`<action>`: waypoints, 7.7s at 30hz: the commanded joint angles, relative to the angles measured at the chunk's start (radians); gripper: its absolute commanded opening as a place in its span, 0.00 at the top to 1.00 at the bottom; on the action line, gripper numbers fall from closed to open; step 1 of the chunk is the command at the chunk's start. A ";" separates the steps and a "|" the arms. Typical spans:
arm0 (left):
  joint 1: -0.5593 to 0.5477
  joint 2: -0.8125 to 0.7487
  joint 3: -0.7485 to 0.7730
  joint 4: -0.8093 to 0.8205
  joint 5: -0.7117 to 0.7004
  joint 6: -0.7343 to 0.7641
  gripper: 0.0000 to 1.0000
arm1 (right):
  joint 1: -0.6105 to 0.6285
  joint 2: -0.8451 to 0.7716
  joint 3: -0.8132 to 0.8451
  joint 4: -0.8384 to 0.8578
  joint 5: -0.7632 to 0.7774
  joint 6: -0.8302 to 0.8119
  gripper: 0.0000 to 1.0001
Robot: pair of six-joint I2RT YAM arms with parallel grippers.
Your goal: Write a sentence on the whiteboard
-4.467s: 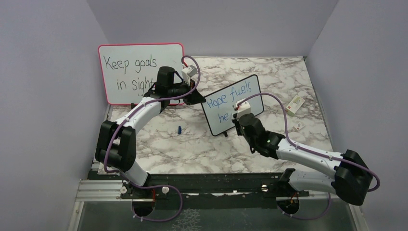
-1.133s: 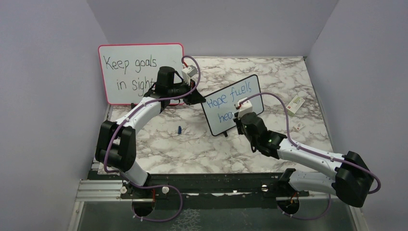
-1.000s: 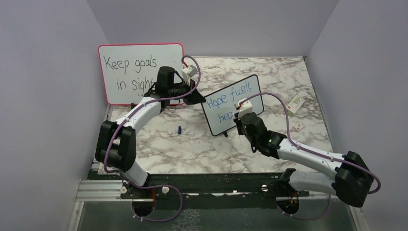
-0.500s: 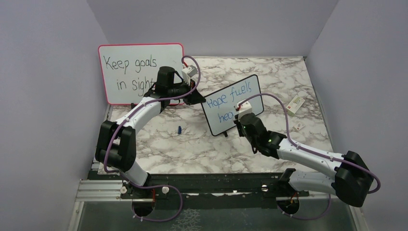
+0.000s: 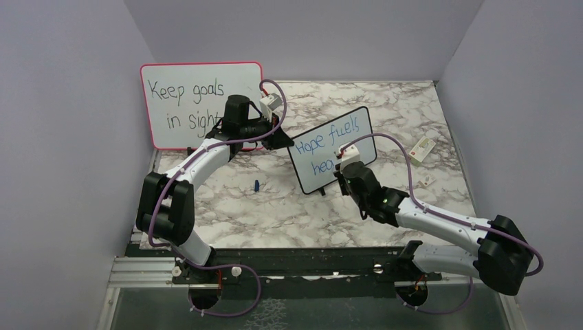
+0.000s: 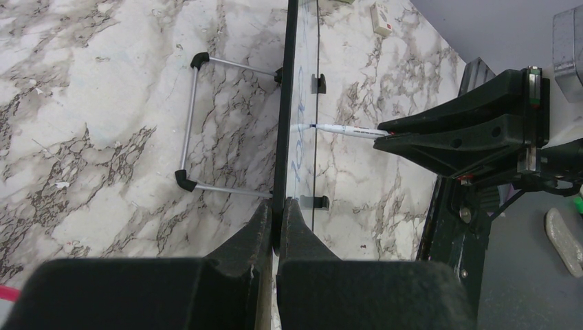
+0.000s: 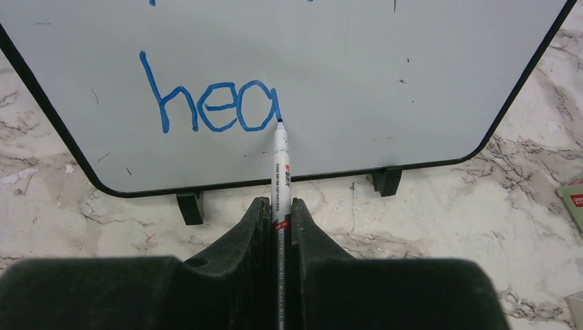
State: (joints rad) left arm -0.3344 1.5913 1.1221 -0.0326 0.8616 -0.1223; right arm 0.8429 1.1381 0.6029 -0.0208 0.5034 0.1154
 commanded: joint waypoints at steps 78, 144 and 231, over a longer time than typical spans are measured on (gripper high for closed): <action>-0.022 0.038 -0.001 -0.104 -0.045 0.049 1.00 | -0.067 0.000 0.017 0.011 -0.070 -0.002 0.99; -0.023 0.042 0.004 -0.113 -0.055 0.054 1.00 | -0.143 -0.106 -0.028 0.039 -0.113 -0.027 0.99; -0.023 0.052 0.009 -0.121 -0.053 0.061 1.00 | -0.226 -0.049 -0.005 0.147 -0.188 -0.049 0.99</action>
State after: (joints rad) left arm -0.3382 1.6001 1.1389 -0.0612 0.8474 -0.1139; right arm 0.6262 1.0737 0.5762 0.0803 0.2970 0.0704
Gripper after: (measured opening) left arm 0.020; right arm 0.156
